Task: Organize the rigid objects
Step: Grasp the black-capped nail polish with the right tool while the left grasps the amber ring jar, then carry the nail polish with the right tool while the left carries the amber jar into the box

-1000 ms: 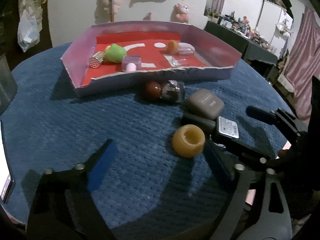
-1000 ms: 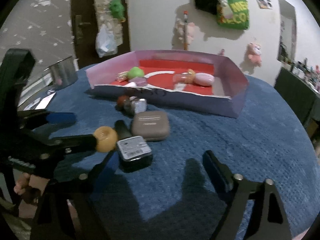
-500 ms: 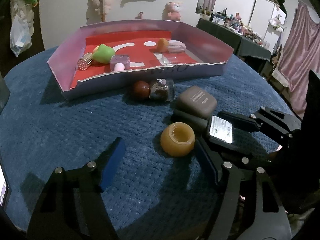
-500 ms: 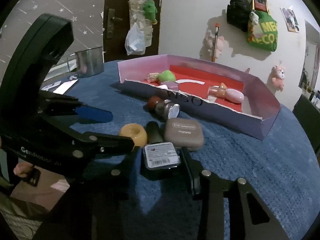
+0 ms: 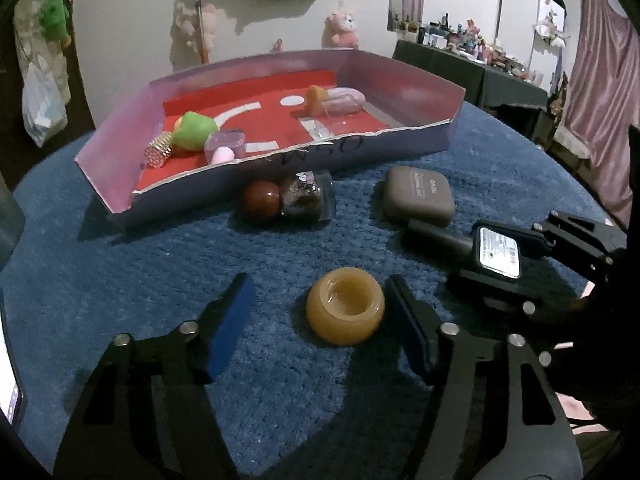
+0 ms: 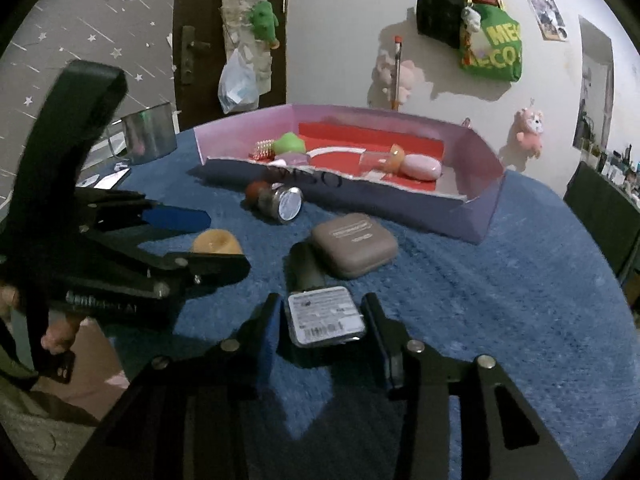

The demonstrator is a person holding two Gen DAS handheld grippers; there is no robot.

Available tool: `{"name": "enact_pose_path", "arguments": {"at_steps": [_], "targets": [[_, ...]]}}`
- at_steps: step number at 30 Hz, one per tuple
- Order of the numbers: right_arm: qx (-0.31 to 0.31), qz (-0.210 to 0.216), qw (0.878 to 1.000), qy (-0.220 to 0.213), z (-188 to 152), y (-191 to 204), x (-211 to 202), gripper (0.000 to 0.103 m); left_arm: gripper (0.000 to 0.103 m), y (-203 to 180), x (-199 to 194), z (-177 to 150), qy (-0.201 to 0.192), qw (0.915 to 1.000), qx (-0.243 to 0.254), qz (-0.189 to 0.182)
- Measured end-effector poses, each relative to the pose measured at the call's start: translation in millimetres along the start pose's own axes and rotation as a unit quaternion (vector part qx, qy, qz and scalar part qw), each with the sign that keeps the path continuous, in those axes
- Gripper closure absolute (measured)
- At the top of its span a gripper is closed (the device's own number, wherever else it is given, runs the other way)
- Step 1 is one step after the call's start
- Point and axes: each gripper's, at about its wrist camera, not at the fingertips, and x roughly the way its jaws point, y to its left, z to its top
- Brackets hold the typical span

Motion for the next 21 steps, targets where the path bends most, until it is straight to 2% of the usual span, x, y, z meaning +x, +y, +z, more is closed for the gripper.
{"name": "enact_pose_path", "arguments": {"at_steps": [1,3,5,9,14,21], "targets": [[0.004,0.0,1.0,-0.007,0,0,1,0.056,0.046,1,-1,-1,-0.004,1.0,-0.005,0.0],[0.015,-0.001,1.0,-0.01,1,-2,3,0.06,0.067,6,-3,-2,-0.011,0.9998,-0.014,0.006],[0.022,0.001,1.0,-0.011,2,-3,3,0.06,0.067,10,-3,-2,-0.013,0.9996,-0.024,0.001],[0.019,-0.003,1.0,-0.01,2,1,1,0.061,0.067,4,-4,-2,-0.012,0.9998,-0.013,0.01],[0.034,0.023,0.999,-0.016,8,0,-8,0.061,0.067,7,-6,0,-0.01,0.9997,-0.02,0.004],[0.066,0.064,0.995,-0.023,22,-4,-16,0.061,0.067,13,-21,6,-0.03,0.9993,-0.024,0.006]]}}
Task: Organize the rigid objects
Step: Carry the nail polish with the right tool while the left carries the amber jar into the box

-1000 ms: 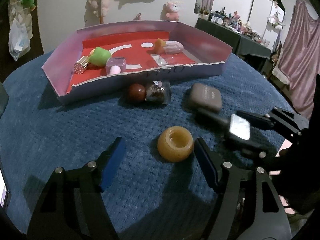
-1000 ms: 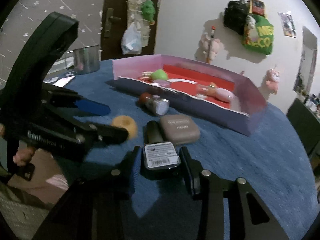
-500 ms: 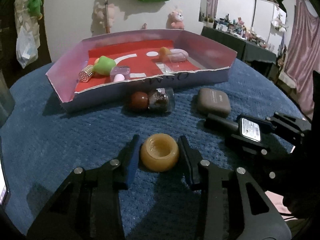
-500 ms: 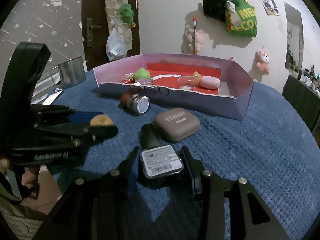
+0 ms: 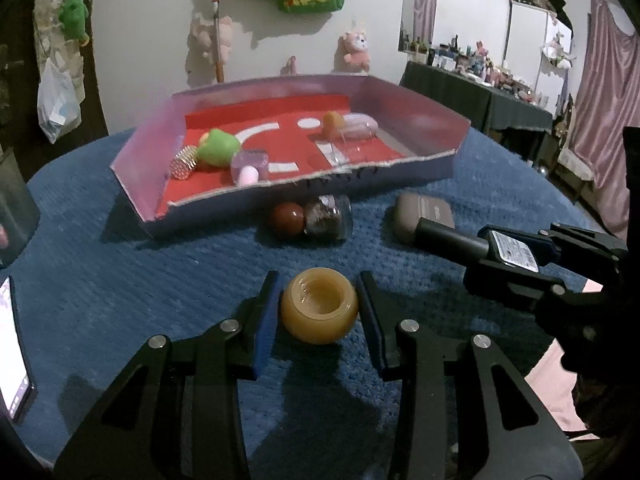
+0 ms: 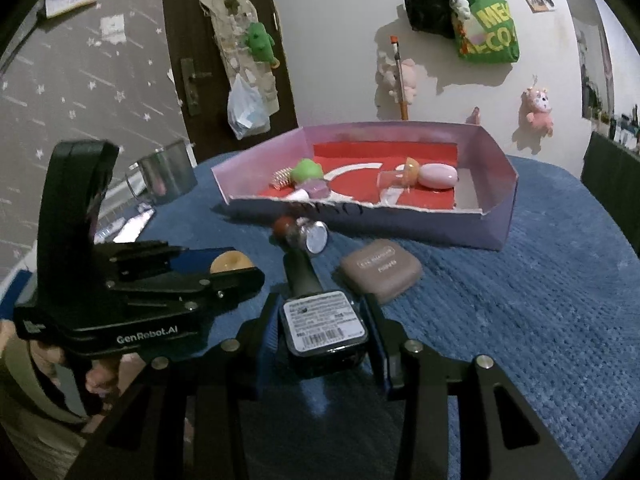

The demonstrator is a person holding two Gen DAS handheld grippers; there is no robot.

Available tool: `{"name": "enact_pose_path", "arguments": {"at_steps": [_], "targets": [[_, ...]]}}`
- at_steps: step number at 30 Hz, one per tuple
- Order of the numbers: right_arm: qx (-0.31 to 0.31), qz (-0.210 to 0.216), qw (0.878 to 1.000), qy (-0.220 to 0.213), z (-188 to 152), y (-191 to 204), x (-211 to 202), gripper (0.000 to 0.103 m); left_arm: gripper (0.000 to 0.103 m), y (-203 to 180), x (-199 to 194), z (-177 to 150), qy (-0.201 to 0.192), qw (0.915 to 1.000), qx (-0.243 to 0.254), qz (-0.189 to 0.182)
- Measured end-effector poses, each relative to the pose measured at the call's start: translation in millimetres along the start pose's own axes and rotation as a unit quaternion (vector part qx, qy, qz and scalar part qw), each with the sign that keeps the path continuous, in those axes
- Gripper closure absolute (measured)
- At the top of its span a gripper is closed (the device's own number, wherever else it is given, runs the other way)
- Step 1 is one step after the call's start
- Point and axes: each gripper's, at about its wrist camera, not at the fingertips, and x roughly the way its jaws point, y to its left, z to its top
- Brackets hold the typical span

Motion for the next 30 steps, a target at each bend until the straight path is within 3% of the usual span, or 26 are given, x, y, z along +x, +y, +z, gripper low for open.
{"name": "enact_pose_path", "arguments": {"at_steps": [11,19,30], "targets": [[0.001,0.037,0.999,0.003,38,-1,-7,0.061,0.067,18,-17,30,-0.027,0.9996,-0.005,-0.002],[0.001,0.037,0.999,0.032,69,-12,9,0.061,0.067,21,-9,63,-0.029,0.9994,0.011,-0.014],[-0.018,0.005,0.997,0.078,98,-38,44,0.061,0.067,30,32,89,0.011,0.9987,-0.004,-0.049]]}}
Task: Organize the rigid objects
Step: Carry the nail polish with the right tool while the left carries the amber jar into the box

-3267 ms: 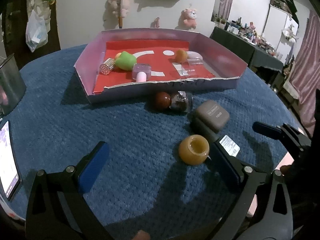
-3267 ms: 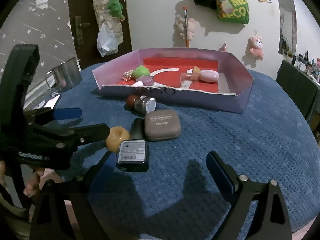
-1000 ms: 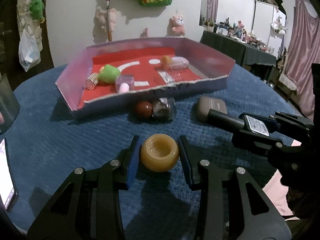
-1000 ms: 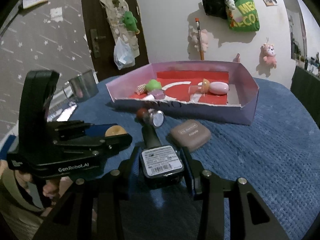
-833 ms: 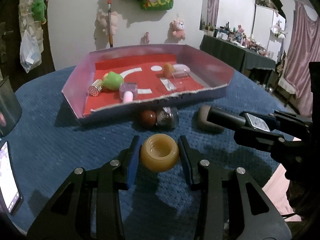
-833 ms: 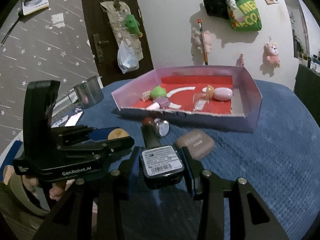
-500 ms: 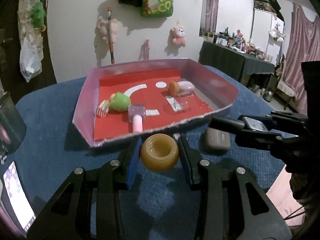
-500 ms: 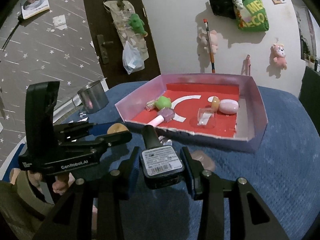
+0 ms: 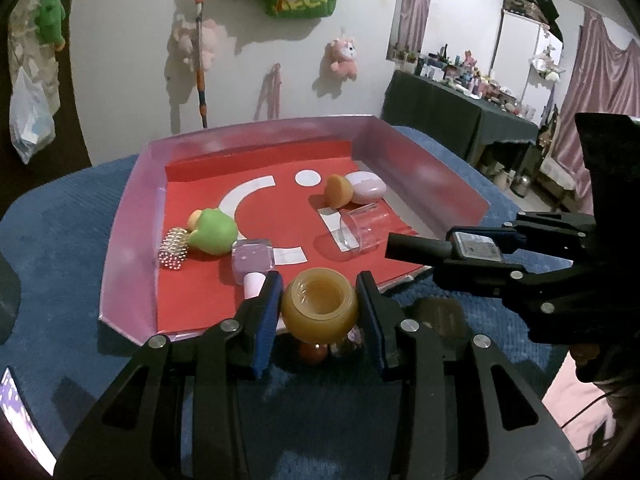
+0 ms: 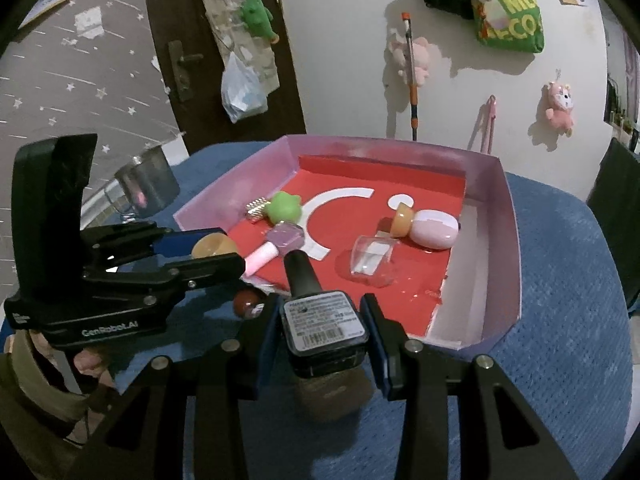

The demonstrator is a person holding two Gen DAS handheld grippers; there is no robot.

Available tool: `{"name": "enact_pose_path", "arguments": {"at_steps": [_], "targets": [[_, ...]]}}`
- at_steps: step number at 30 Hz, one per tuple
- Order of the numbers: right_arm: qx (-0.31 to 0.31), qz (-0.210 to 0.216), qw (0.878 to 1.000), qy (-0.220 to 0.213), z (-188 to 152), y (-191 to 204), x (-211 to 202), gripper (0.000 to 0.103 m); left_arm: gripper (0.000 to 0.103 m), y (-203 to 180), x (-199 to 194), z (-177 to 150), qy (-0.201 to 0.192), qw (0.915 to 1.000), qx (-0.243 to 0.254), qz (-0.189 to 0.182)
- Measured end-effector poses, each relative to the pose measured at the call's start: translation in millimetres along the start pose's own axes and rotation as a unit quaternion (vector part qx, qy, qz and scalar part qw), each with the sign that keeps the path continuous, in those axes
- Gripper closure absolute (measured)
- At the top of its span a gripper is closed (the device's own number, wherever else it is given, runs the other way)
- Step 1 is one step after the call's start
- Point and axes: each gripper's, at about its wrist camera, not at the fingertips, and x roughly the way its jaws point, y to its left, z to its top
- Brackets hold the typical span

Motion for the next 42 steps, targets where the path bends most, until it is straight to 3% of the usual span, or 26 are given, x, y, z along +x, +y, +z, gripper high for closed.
{"name": "enact_pose_path", "arguments": {"at_steps": [19,29,38,42], "targets": [[0.021,0.004,0.995,0.097,24,-22,63,0.061,0.067,19,66,12,0.091,0.9954,-0.025,-0.02],[0.045,-0.001,0.993,0.111,25,-30,88,0.061,0.067,31,74,15,0.09,0.9957,-0.023,0.007],[0.023,-0.066,0.994,0.082,24,-26,97,0.061,0.067,41,85,21,0.091,0.9938,-0.017,0.062],[0.032,-0.101,0.992,0.071,27,-35,100,0.061,0.067,44,84,21,0.09,0.9938,-0.021,0.062]]}}
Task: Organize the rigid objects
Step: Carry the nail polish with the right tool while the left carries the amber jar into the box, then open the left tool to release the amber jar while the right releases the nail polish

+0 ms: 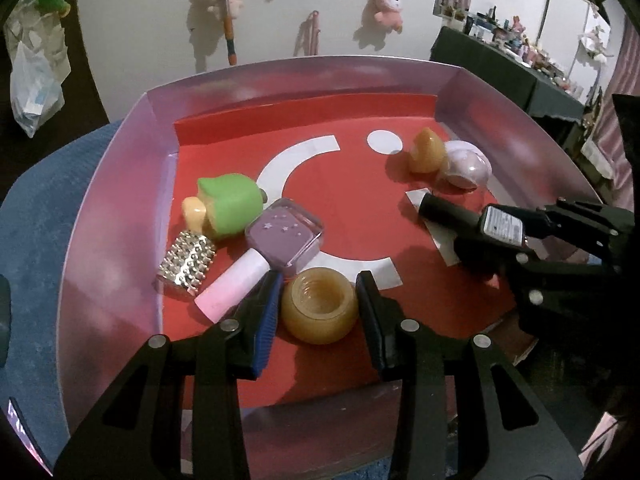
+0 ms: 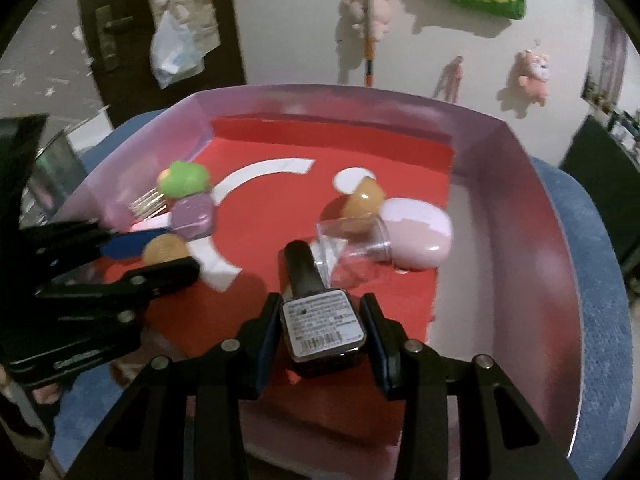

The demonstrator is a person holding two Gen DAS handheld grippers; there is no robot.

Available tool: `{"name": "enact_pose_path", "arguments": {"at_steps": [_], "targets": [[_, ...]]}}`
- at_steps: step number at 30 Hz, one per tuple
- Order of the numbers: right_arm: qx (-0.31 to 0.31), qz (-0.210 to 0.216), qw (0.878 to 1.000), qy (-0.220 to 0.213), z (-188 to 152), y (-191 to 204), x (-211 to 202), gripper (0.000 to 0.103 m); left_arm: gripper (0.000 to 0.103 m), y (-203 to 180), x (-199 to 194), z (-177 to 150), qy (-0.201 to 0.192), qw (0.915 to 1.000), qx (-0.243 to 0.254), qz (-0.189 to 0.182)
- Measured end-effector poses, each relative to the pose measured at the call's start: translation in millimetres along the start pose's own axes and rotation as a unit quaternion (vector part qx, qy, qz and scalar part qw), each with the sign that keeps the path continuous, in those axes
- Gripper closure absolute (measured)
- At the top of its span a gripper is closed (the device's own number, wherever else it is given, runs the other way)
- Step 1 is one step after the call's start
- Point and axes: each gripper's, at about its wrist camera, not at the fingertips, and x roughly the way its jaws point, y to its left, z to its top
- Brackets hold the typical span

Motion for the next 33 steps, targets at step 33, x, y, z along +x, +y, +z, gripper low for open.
{"name": "enact_pose_path", "arguments": {"at_steps": [33], "targets": [[0.02,-0.006,1.0,-0.007,1,-6,1,0.06,0.056,-8,-10,-4,-0.017,0.9992,0.014,0.035]]}}
